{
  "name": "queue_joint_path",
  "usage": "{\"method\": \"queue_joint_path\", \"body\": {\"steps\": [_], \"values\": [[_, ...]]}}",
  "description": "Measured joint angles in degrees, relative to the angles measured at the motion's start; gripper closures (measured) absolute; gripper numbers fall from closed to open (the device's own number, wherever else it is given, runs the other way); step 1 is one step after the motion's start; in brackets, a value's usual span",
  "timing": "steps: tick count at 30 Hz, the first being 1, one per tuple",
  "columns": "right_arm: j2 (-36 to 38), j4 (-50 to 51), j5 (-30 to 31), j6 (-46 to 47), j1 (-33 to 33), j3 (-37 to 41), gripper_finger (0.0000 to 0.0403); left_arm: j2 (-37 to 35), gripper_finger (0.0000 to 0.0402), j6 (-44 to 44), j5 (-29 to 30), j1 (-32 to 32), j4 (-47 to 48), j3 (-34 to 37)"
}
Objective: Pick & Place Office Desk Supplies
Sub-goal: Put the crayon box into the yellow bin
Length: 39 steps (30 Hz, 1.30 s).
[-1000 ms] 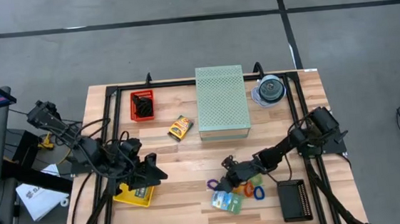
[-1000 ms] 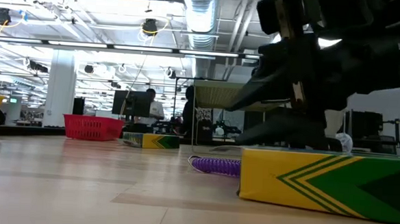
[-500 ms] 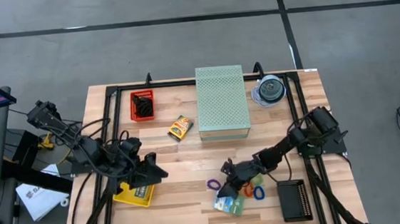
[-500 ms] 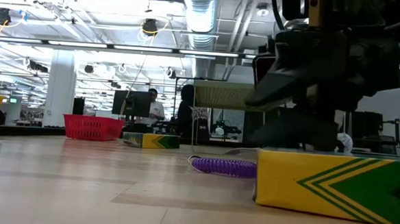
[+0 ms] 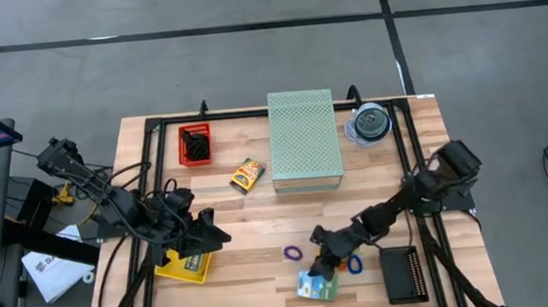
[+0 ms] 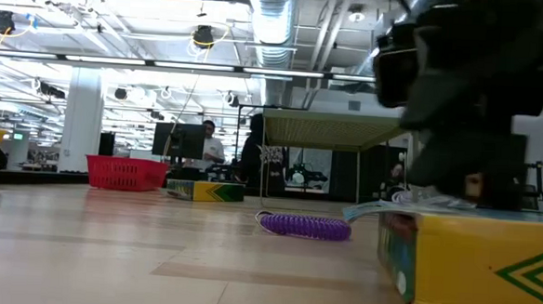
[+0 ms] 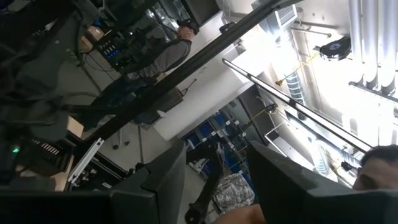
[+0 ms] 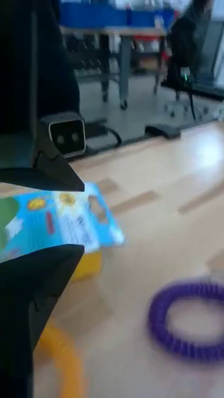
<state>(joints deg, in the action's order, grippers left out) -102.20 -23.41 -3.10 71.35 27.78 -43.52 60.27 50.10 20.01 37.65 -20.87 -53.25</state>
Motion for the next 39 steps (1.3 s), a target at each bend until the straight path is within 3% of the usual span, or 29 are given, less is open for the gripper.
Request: {"method": "queue_joint_path", "body": {"steps": [4,11,20,25,32,39], "values": [[4.6,7.4,5.8,2.3,2.2,0.1,0.0257,0.0,0.0234,-0.1,0.0,0.0,1.5,0.0],[9.8,19.3,6.3,6.8,7.7,0.0,0.0257,0.0,0.0234,-0.1,-0.1,0.0,2.7,0.0],[10.5,16.4,8.7,20.5,17.2,0.0,0.0257,0.0,0.0234,-0.2,-0.2,0.0,2.8,0.0],[5.1,13.4,9.1,20.9,17.3,-4.6,0.0257,0.0,0.0234,-0.2,-0.2,-0.1,4.0,0.0],[-6.8,14.3,2.8,13.9,14.0,-16.0,0.0257,0.0,0.0234,-0.2,-0.2,-0.1,4.4,0.0],[-12.2,14.4,1.8,14.2,12.6,-19.1,0.0257,0.0,0.0234,0.3,-0.8,0.6,4.1,0.0]]}}
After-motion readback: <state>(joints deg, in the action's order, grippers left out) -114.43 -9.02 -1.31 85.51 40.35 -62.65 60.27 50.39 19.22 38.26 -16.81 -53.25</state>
